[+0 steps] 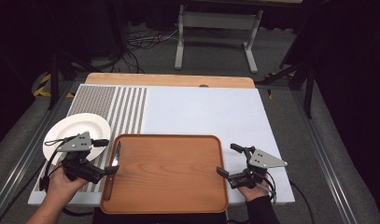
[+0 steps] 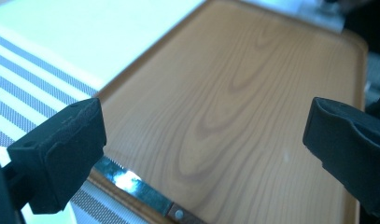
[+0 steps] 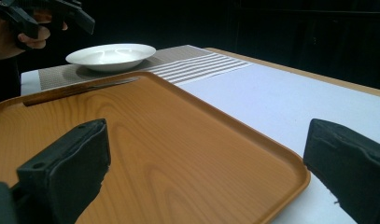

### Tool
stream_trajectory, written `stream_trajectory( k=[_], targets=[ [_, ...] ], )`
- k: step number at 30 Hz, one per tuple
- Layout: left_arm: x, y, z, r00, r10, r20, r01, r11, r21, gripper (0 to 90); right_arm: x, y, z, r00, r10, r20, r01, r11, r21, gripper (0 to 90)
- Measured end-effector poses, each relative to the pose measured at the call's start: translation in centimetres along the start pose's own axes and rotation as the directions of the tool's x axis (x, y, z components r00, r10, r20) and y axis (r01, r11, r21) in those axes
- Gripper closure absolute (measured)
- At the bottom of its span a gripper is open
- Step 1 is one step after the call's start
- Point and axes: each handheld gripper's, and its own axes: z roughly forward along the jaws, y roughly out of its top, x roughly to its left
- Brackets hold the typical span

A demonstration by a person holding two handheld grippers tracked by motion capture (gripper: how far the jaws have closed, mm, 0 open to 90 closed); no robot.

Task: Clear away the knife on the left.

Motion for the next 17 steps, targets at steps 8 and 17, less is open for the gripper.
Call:
stream_trajectory(
  k=[8, 17],
  targets=[
    [0.6, -4.3, -0.9, 0.9991, -0.04, -0.016, 0.035, 0.965, -0.26, 0.5, 0.0, 0.0, -0.3, 1.0, -0.003, 0.007, 0.003, 1.0, 0.001, 1.3],
    [0.9, -6.8, -0.9, 0.996, -0.079, -0.042, 0.065, 0.9613, -0.268, 0.4, 0.1, -0.2, -0.7, 0.9998, -0.004, 0.018, 0.004, 1.0, 0.002, 1.3]
  ],
)
